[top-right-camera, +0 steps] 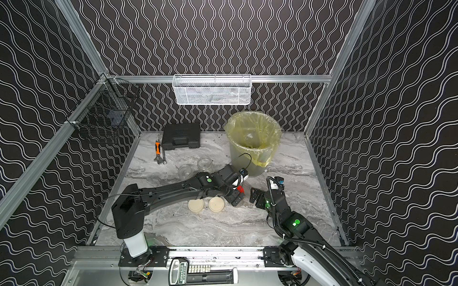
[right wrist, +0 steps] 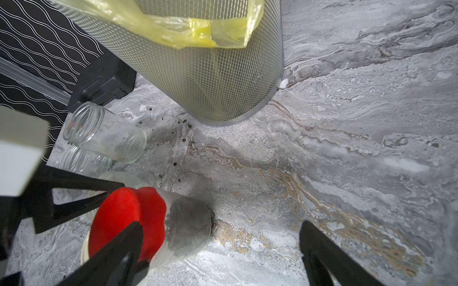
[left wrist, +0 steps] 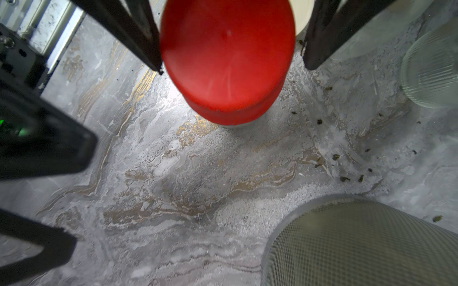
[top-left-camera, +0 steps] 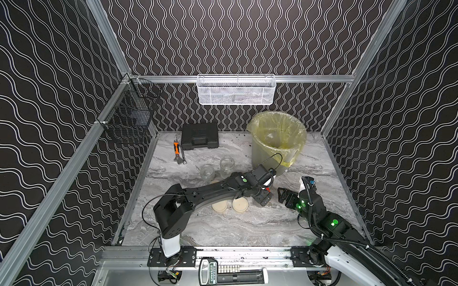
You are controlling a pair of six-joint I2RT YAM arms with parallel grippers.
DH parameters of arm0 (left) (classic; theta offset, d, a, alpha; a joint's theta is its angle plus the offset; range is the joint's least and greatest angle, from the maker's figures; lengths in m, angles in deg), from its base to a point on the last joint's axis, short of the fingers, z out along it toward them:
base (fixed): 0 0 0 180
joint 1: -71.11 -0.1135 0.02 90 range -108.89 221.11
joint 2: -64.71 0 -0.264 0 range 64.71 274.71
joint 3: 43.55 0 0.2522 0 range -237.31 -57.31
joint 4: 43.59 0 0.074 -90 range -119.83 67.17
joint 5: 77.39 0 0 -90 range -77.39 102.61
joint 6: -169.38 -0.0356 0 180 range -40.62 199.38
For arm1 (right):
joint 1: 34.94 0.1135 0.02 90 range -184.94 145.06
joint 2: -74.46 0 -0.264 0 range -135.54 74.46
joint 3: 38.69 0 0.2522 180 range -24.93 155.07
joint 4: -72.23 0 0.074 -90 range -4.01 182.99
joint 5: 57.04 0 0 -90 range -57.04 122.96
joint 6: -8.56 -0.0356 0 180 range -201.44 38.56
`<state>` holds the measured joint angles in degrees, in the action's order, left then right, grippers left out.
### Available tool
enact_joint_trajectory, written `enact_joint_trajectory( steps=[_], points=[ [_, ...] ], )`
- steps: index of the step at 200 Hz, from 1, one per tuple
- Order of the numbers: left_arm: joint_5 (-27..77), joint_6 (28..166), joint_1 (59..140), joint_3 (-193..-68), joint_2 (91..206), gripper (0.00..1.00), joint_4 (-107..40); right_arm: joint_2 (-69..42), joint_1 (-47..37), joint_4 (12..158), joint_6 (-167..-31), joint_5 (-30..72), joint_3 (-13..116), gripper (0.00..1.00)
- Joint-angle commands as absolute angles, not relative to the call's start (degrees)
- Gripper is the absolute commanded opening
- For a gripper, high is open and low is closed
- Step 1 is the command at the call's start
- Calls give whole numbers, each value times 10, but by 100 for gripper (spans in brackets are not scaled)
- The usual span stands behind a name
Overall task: Empty moldy tea leaves from jars
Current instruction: Pick up the jar from the center of the board.
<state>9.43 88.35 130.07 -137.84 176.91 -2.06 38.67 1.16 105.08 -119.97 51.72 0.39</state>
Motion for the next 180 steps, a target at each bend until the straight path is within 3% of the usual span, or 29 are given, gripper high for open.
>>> enact_joint_trajectory(
  steps=[1, 91, 145, 180],
  points=[
    [88, 882, 1301, -1375, 1764, 86, -47, 388, 12, 1043, -1208, 518, 1, 99],
    [91, 891, 1302, -1355, 1754, 54, -48, 393, 11, 1046, -1205, 519, -3, 99],
    [102, 893, 1297, -1352, 1696, 43, -47, 408, 11, 1009, -1133, 517, 2, 99],
    [120, 896, 1268, -1340, 1627, 39, -38, 443, 12, 893, -1016, 441, -19, 99]
  ],
)
